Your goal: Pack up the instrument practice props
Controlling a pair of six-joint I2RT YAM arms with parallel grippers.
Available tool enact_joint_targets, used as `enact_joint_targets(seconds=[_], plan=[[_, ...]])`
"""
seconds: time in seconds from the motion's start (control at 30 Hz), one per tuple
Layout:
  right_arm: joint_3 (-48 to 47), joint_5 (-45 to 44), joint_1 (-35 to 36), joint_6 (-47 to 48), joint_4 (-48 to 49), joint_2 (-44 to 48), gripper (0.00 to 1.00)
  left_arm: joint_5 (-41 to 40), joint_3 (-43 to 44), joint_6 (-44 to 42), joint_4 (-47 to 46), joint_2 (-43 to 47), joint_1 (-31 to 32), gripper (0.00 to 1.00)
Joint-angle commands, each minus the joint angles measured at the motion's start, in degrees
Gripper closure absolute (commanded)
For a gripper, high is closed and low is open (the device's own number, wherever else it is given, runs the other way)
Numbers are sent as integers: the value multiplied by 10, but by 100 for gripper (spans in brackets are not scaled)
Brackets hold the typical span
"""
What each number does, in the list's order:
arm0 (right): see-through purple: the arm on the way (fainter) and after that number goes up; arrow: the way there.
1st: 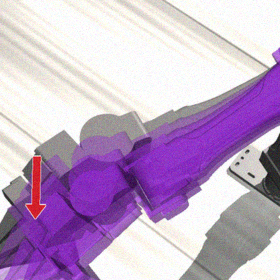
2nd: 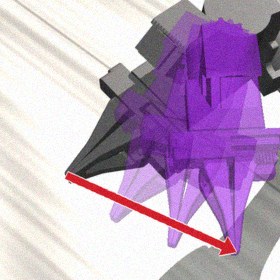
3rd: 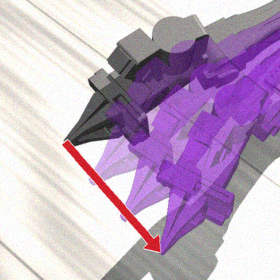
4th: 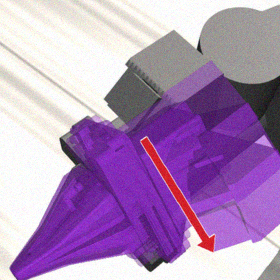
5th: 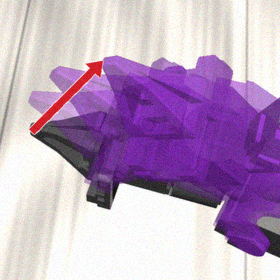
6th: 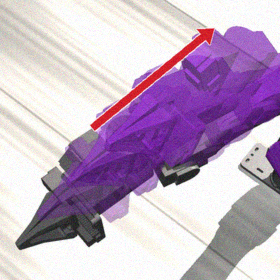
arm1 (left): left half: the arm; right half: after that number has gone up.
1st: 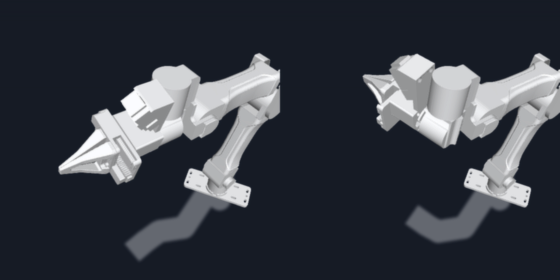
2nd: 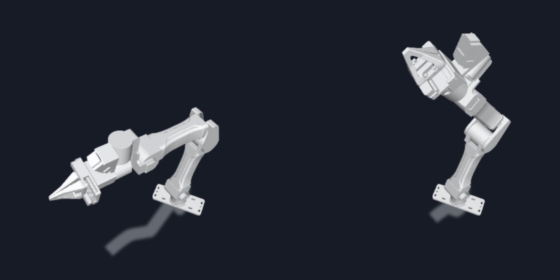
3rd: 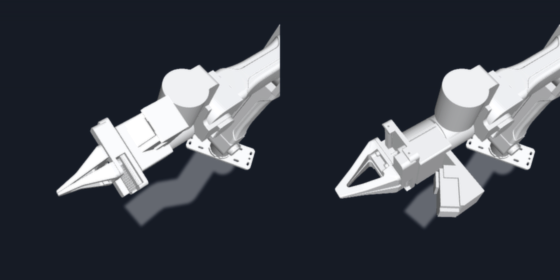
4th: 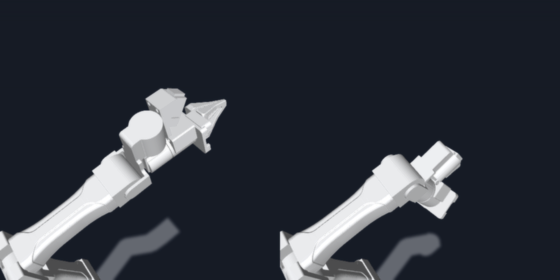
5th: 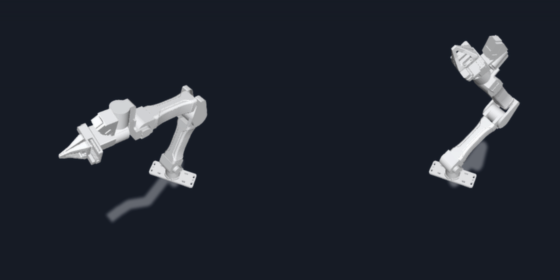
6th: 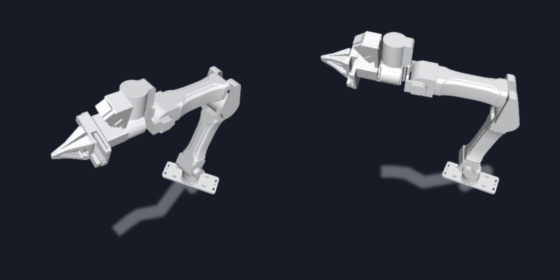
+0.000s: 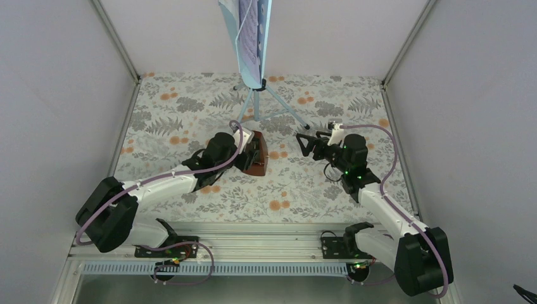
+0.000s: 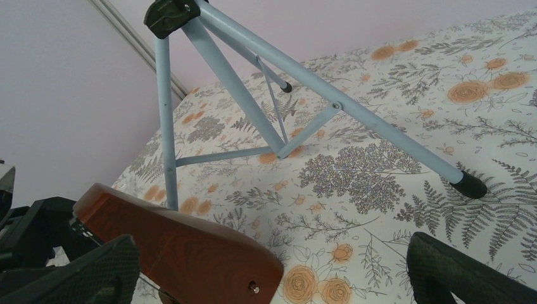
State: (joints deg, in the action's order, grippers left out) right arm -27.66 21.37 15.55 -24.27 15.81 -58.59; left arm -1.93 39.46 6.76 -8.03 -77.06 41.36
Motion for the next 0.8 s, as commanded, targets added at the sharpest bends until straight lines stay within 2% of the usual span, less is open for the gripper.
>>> enact_joint_targets(seconds=[0.0, 0.13, 0.2, 0.4, 0.43, 0.53, 0.7, 0.77], plan=[[7, 9, -6, 5, 13, -4, 1, -11, 14, -6, -2, -6, -1, 37], [8, 9, -6, 5, 12, -4, 1, -5, 11, -2, -4, -1, -1, 46], [8, 9, -6, 5, 12, -4, 1, 3, 7, -1, -8, 1, -1, 54], [7, 12, -6, 7, 10, -3, 0, 18, 3, 6, -12, 5, -1, 59], [7, 14, -5, 8, 10, -3, 1, 22, 4, 7, -10, 7, -1, 57], [6, 25, -5, 15, 9, -2, 0, 28, 6, 17, -2, 22, -1, 34], [2, 34, -5, 29, -1, 3, 0, 11, -1, 30, 34, 88, -8, 6], [0, 36, -6, 29, -4, 3, 0, 8, -6, 37, 63, 120, -21, 4]])
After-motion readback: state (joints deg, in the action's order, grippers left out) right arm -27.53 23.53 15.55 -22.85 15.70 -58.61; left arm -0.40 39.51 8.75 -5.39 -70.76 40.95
